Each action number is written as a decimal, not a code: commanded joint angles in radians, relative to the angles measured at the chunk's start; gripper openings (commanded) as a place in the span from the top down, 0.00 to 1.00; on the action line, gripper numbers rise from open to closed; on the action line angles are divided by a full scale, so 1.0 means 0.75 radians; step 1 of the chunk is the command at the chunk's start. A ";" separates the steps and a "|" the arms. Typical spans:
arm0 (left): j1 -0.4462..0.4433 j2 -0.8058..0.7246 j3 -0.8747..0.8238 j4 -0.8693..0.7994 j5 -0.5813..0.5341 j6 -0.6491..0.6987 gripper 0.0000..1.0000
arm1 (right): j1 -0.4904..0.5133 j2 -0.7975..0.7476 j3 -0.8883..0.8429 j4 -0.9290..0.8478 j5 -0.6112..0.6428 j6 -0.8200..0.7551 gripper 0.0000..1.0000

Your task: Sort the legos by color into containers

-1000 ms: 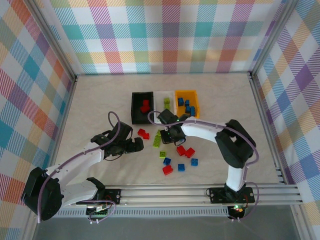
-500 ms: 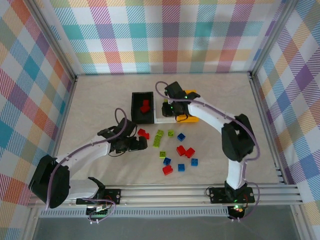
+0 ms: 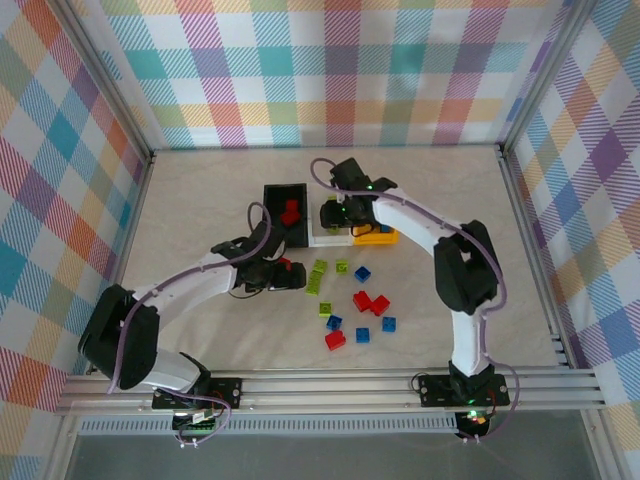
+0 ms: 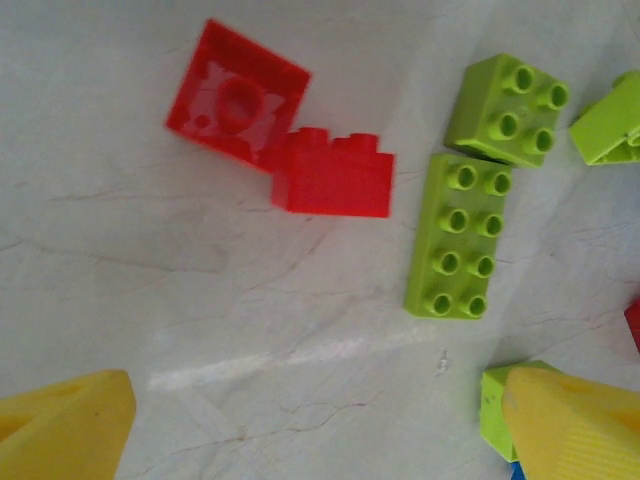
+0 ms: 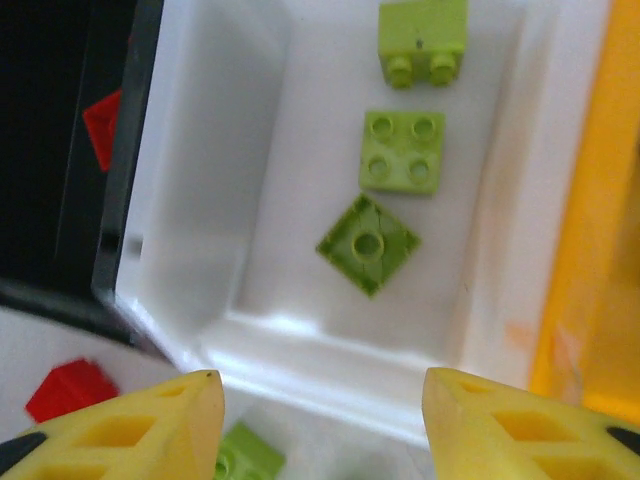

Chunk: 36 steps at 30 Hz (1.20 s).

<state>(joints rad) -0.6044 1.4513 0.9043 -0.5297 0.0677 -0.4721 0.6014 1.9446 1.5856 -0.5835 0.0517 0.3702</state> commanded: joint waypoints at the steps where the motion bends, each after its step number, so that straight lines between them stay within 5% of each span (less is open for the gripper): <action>1: -0.062 0.105 0.107 -0.073 -0.010 0.081 0.09 | 0.003 -0.175 -0.147 0.045 -0.015 0.020 0.44; 8: -0.210 0.389 0.340 -0.203 -0.141 0.170 0.22 | 0.002 -0.437 -0.459 0.098 0.023 0.046 0.43; 20: -0.251 0.664 0.521 -0.260 -0.284 0.216 0.41 | -0.031 -0.697 -0.642 0.112 0.044 0.069 0.43; 29: -0.280 0.679 0.499 -0.245 -0.297 0.214 0.67 | -0.055 -0.713 -0.652 0.131 0.042 0.067 0.43; 36: -0.282 0.534 0.425 -0.236 -0.271 0.164 0.77 | -0.057 -0.704 -0.651 0.139 0.037 0.077 0.43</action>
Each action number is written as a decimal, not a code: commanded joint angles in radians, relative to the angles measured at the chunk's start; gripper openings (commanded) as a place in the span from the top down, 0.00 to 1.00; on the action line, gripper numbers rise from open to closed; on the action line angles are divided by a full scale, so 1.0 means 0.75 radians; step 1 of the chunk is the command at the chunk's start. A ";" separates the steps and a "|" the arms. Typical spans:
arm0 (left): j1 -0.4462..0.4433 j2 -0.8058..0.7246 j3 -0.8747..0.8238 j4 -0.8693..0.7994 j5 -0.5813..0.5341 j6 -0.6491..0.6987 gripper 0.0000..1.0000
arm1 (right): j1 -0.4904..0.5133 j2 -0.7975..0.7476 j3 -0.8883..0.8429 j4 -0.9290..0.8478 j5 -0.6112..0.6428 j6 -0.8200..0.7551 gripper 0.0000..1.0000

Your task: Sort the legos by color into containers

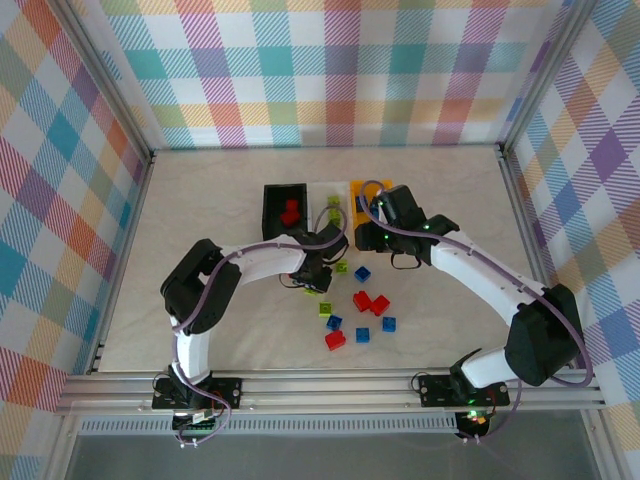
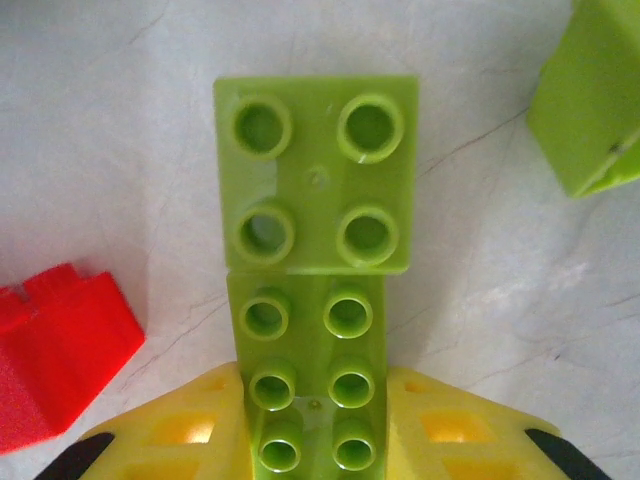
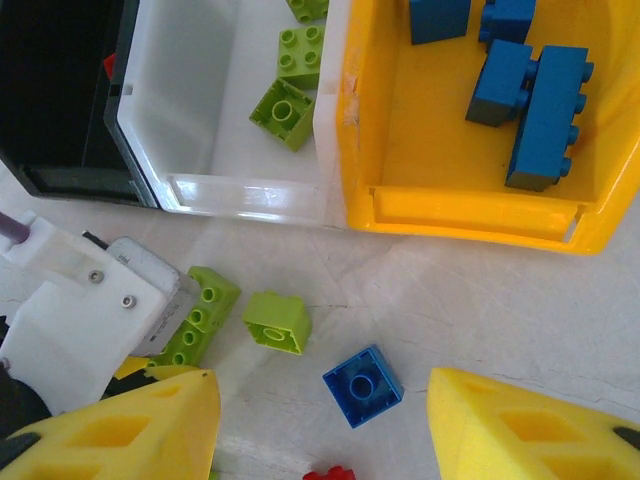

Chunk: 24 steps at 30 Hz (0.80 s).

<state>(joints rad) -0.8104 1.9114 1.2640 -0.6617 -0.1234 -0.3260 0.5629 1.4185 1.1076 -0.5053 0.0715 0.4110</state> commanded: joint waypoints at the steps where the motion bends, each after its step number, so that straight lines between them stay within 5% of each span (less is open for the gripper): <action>1: -0.008 -0.117 -0.066 -0.061 -0.004 -0.041 0.77 | -0.006 -0.003 -0.014 0.032 0.011 0.022 0.43; 10: 0.034 -0.305 0.086 -0.094 0.032 -0.090 0.77 | -0.030 -0.024 -0.057 0.061 0.009 0.053 0.42; 24: 0.233 0.087 0.567 0.066 0.057 -0.139 0.78 | -0.043 -0.086 -0.094 0.019 0.029 0.043 0.42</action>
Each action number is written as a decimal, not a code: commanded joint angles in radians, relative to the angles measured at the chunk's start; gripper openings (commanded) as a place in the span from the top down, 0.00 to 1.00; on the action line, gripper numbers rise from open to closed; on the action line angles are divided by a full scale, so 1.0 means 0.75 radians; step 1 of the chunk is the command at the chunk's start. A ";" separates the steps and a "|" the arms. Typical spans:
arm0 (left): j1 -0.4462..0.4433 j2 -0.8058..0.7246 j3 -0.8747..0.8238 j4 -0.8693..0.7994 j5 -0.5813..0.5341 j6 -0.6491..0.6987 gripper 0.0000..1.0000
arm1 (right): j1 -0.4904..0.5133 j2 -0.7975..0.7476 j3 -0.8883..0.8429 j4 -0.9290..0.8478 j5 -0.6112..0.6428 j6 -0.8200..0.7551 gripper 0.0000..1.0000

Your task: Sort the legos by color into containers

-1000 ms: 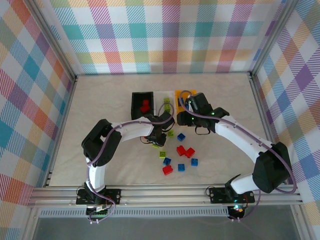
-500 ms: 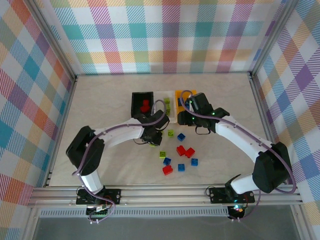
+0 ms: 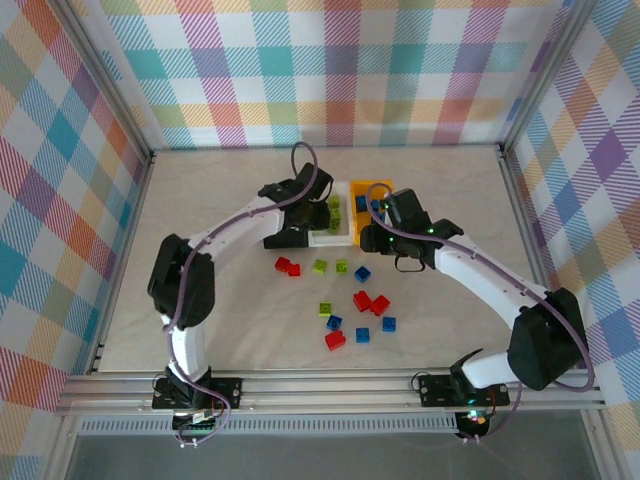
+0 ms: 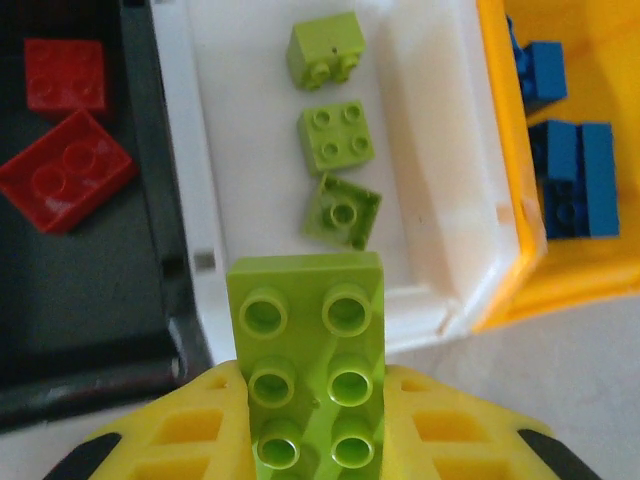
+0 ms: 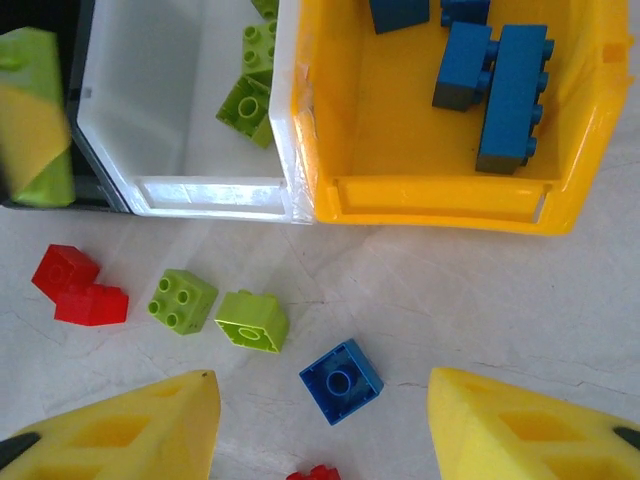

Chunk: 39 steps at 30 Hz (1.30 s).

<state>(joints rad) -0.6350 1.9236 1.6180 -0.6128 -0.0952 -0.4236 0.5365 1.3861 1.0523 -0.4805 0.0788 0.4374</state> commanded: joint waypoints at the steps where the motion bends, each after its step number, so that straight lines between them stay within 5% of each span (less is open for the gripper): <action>1: 0.000 0.098 0.125 -0.005 0.026 -0.007 0.78 | -0.007 -0.047 -0.022 -0.017 0.021 0.010 0.42; 4: 0.000 0.162 0.198 -0.024 0.038 -0.007 0.76 | -0.008 -0.057 -0.029 -0.019 0.020 0.013 0.42; 12: -0.002 0.123 0.191 -0.012 0.078 -0.020 0.34 | -0.010 -0.063 -0.031 -0.035 0.008 0.014 0.32; 23: -0.031 -0.409 -0.457 0.106 0.123 -0.106 0.00 | 0.007 -0.001 -0.085 -0.160 -0.166 0.000 0.30; 32: -0.031 -0.824 -0.988 0.117 0.120 -0.250 0.00 | 0.207 0.154 -0.126 -0.228 -0.173 -0.067 0.33; 39: -0.014 -0.969 -1.130 0.080 0.078 -0.301 0.00 | 0.281 0.294 -0.076 -0.264 -0.098 -0.118 0.36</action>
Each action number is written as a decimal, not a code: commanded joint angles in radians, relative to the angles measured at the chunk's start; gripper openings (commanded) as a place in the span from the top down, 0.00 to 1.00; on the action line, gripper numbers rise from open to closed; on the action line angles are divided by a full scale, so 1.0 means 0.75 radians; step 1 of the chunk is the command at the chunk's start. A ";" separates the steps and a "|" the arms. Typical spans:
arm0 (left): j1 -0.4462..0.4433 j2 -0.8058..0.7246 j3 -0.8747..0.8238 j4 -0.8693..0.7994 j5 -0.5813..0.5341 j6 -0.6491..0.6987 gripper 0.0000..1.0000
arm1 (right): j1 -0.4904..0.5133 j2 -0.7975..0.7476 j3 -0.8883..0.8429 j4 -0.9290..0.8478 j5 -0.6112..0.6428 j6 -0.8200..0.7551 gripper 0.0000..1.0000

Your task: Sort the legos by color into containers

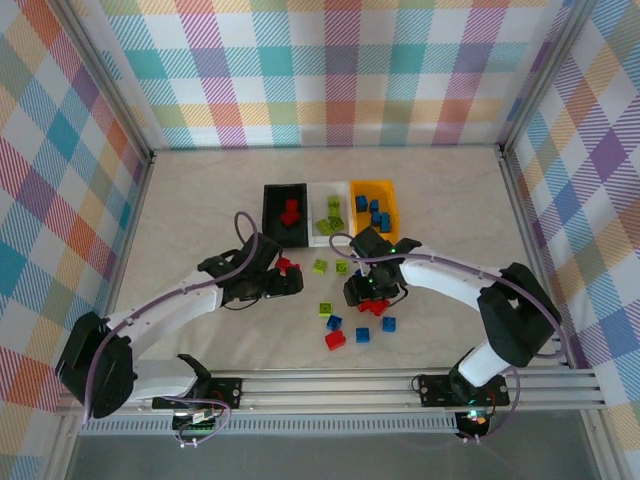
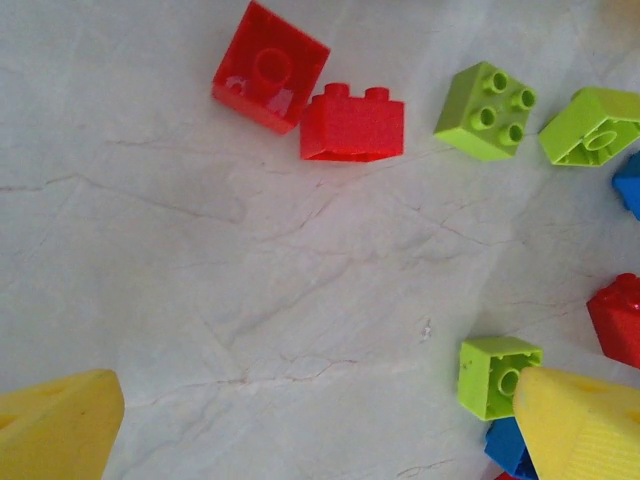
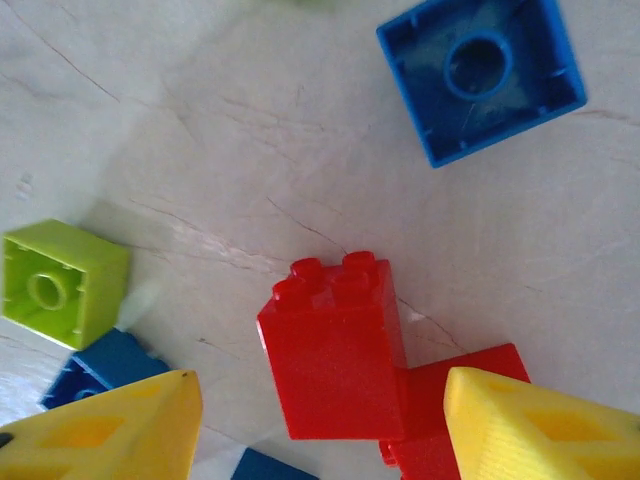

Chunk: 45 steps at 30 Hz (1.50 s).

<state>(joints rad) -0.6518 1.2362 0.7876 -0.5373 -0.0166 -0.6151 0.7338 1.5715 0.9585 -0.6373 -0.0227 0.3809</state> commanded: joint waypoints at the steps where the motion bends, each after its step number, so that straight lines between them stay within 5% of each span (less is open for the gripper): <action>1: 0.015 -0.064 -0.031 -0.025 -0.030 -0.047 0.00 | 0.024 0.060 0.055 -0.060 0.055 -0.045 0.37; 16: 0.069 -0.164 -0.040 -0.092 -0.073 -0.038 0.00 | 0.059 0.159 0.073 -0.005 0.080 -0.055 0.57; 24: 0.083 -0.197 -0.058 -0.127 -0.115 -0.035 0.00 | 0.059 0.034 0.136 0.042 0.034 -0.042 0.68; 30: 0.111 -0.276 -0.100 -0.159 -0.132 -0.053 0.00 | 0.055 0.129 0.449 0.089 -0.092 -0.054 0.69; 45: 0.131 -0.357 -0.159 -0.226 -0.088 -0.045 0.00 | 0.015 0.871 1.490 -0.067 -0.036 -0.065 0.64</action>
<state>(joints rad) -0.5678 0.9829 0.6781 -0.6815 -0.0902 -0.6403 0.7578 2.1738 1.9789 -0.6189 -0.0566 0.3462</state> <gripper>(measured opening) 0.998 0.356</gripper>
